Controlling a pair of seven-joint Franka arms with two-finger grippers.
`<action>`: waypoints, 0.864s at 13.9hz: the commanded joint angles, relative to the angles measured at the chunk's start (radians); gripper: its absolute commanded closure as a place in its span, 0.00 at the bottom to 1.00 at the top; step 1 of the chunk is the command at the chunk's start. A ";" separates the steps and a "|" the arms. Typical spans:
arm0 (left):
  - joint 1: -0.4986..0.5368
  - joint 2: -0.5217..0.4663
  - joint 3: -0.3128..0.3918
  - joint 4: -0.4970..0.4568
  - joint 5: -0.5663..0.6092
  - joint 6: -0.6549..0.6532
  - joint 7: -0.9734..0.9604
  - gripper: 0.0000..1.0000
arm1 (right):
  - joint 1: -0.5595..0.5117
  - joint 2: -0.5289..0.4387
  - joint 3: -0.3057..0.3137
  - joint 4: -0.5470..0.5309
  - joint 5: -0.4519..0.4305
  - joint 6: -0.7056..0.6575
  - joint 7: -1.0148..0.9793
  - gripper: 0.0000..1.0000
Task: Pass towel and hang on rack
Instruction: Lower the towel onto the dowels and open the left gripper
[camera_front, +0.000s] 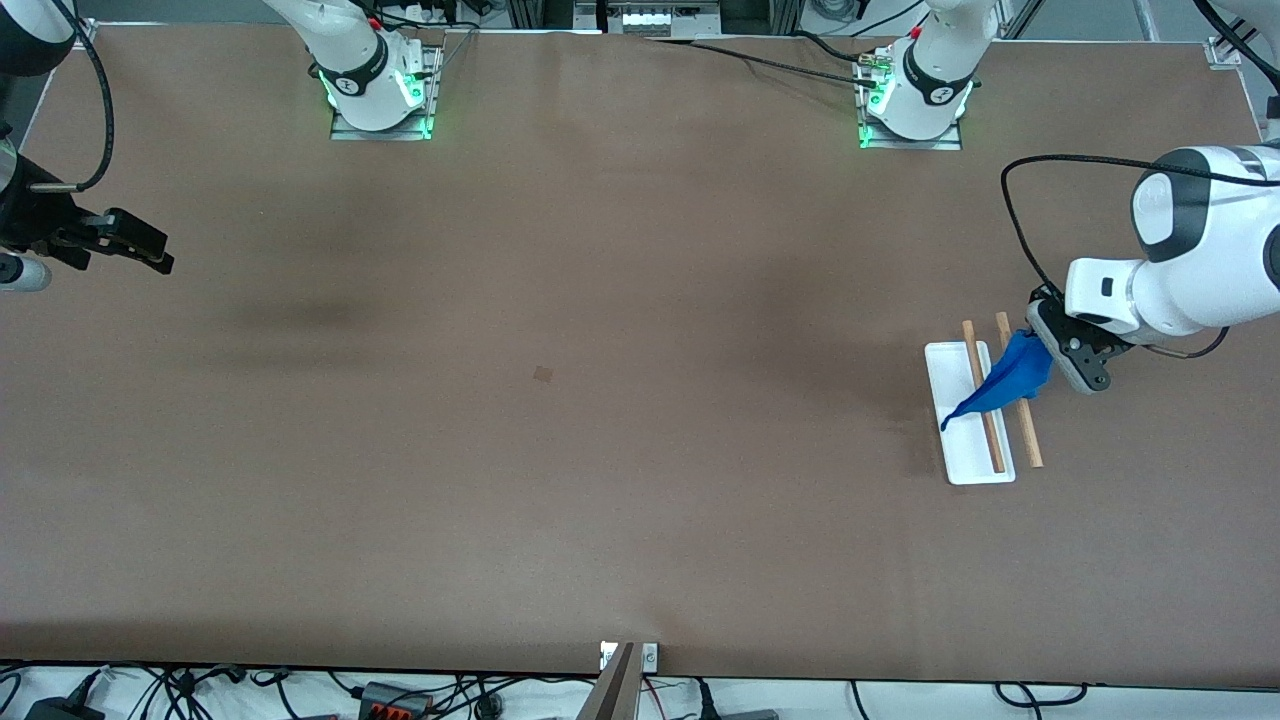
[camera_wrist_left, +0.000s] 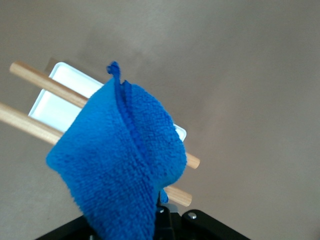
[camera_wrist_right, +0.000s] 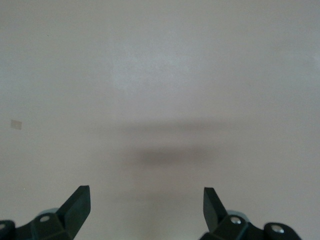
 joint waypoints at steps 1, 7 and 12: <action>0.016 -0.068 -0.017 -0.112 -0.025 0.121 0.018 1.00 | -0.004 -0.016 0.003 -0.002 -0.011 -0.019 -0.033 0.00; 0.025 0.018 -0.017 -0.082 -0.026 0.206 0.089 1.00 | -0.004 -0.016 0.006 0.000 -0.006 -0.016 -0.023 0.00; 0.043 0.041 -0.017 -0.079 -0.026 0.210 0.101 0.49 | -0.004 -0.016 0.008 0.000 -0.005 -0.016 -0.027 0.00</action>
